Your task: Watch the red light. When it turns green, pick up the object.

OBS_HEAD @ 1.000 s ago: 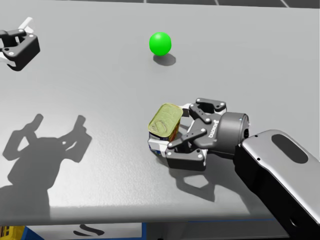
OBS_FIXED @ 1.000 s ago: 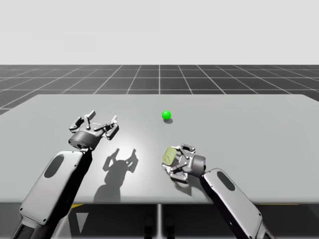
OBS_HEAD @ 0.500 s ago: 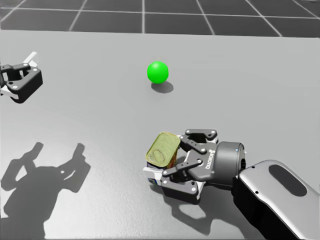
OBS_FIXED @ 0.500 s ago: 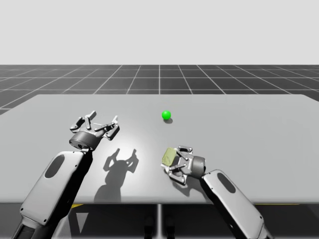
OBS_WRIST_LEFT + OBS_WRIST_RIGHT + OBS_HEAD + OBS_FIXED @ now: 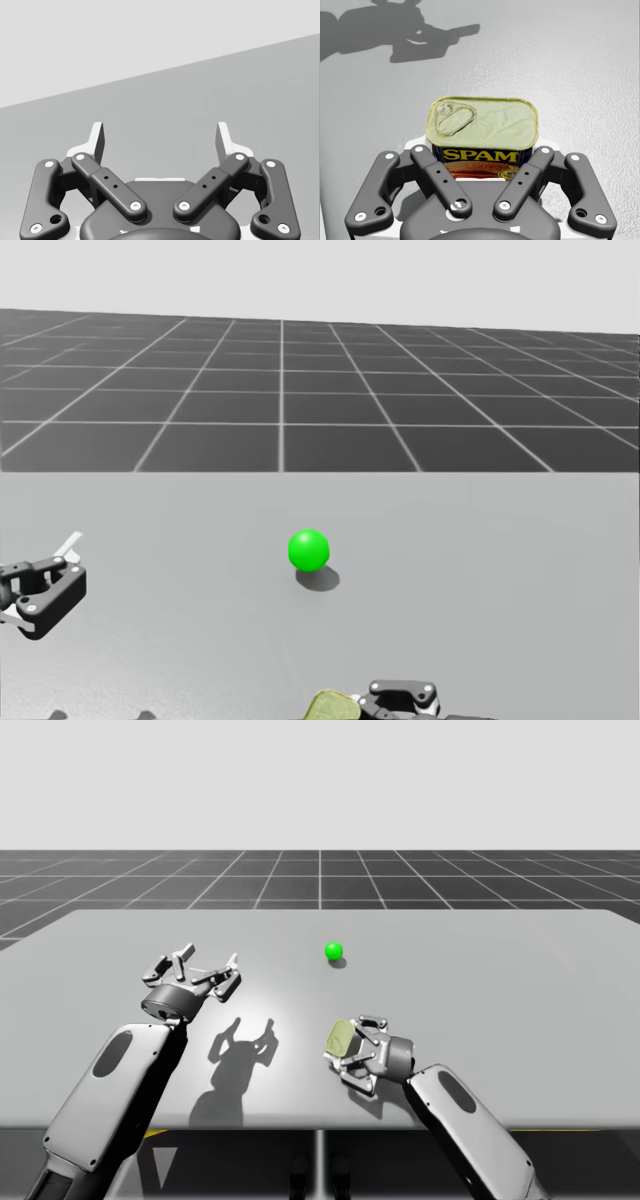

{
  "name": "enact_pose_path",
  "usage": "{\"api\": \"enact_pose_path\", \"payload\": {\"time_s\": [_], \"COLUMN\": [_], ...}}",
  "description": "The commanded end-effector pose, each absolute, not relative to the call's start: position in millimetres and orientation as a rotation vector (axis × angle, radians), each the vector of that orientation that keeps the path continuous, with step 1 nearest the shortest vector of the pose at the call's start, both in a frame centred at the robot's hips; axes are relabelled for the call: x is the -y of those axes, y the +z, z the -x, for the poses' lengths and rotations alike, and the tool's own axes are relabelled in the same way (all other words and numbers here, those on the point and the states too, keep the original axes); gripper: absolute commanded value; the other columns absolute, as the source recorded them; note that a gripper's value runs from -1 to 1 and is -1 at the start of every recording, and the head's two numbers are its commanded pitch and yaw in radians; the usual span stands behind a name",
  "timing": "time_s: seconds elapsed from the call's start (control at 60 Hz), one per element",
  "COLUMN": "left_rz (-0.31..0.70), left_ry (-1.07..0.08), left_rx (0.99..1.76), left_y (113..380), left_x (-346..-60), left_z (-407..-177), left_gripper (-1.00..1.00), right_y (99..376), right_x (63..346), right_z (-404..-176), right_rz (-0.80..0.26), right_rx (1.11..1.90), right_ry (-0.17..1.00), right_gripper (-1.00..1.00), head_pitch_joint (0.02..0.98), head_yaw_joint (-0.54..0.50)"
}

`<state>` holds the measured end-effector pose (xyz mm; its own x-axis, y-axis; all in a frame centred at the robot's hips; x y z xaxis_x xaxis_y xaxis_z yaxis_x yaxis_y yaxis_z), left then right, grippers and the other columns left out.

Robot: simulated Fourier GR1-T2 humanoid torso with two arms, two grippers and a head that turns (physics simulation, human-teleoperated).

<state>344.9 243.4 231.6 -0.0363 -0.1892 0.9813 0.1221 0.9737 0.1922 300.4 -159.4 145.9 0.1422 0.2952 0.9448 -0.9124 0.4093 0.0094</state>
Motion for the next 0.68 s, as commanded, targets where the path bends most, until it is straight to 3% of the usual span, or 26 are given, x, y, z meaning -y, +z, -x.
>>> {"api": "enact_pose_path", "payload": {"time_s": [0.017, 0.133, 0.2, 0.317, 0.683], "left_rz": [-0.052, -0.051, -0.052, -0.052, -0.054], "left_ry": [-0.249, -0.247, -0.246, -0.243, -0.241], "left_rx": [1.586, 1.587, 1.587, 1.588, 1.59], "left_y": [231, 231, 231, 232, 232], "left_x": [-243, -244, -244, -244, -245], "left_z": [-345, -344, -344, -345, -345], "left_gripper": [-1.0, -1.0, -1.0, -1.0, -1.0], "right_y": [144, 165, 187, 219, 334], "right_x": [165, 163, 162, 161, 156], "right_z": [-305, -307, -309, -314, -329], "right_rz": [-0.636, -0.637, -0.615, -0.597, -0.567], "right_rx": [1.117, 1.202, 1.304, 1.415, 1.803], "right_ry": [0.897, 0.883, 0.882, 0.853, 0.649], "right_gripper": [1.0, 1.0, 1.0, 1.0, 1.0], "head_pitch_joint": [0.448, 0.444, 0.441, 0.439, 0.433], "head_yaw_joint": [-0.08, -0.09, -0.08, -0.08, -0.08]}}
